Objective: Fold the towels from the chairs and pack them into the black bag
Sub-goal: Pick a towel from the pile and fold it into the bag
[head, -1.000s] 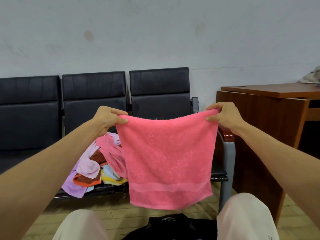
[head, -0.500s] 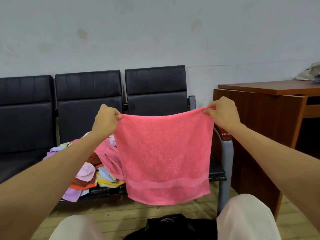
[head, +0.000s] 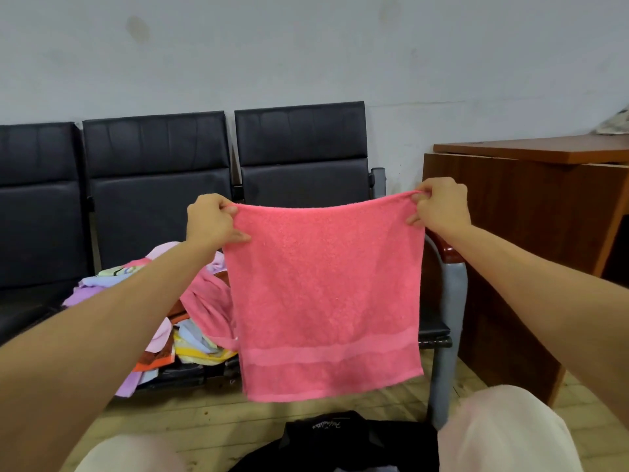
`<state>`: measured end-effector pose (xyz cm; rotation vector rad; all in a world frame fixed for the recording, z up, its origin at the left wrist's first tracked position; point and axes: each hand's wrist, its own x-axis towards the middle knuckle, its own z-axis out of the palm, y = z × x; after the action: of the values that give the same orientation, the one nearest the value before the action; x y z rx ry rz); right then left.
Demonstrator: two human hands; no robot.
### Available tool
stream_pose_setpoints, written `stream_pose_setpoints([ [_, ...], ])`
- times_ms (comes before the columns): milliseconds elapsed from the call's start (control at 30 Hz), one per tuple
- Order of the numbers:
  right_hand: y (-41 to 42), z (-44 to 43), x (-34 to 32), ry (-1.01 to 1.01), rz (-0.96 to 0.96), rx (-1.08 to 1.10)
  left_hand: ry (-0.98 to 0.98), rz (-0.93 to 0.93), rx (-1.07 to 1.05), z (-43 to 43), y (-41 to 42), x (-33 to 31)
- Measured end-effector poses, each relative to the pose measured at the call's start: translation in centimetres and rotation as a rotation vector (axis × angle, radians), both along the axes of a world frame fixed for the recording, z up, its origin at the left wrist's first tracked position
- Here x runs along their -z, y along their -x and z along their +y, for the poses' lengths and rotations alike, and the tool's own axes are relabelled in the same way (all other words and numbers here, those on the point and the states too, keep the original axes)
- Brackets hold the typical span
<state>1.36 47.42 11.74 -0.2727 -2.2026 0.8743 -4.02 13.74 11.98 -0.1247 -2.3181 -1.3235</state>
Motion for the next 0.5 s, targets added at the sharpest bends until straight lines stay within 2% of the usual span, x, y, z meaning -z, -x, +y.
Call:
stream_pose_setpoints([
  [133, 3.1, 0.6, 0.9, -0.002, 0.021, -0.024, -0.085, -0.027, 0.023, 0.3, 3.3, 1.5],
  [300, 7.4, 0.7, 3.0, -0.082, 0.063, 0.02, -0.013, 0.015, -0.056, 0.6, 7.1, 4.4],
  [500, 8.8, -0.7, 9.2, -0.007, -0.025, 0.027, 0.062, -0.06, -0.025, 1.3, 8.8, 12.3],
])
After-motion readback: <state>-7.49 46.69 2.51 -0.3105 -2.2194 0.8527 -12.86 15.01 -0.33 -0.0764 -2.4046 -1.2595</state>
